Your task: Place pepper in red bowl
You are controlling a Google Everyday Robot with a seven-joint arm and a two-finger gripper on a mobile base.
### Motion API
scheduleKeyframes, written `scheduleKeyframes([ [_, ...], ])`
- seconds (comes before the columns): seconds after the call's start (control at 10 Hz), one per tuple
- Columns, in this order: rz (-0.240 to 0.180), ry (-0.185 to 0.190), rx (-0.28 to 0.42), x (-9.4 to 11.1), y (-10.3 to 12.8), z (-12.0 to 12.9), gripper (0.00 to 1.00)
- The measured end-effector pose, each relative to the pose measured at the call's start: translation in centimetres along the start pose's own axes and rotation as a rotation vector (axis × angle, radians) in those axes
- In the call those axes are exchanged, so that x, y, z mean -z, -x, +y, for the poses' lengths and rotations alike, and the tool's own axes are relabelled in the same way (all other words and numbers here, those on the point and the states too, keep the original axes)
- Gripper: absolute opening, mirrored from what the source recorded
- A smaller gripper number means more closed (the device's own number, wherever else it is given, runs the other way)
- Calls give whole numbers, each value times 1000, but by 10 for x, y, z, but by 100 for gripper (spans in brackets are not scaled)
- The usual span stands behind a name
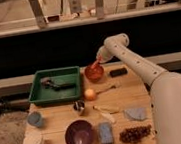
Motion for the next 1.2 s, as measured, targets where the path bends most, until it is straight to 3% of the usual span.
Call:
scheduleKeyframes([
  [1.2,2,-4,25,3,3,-1,80],
])
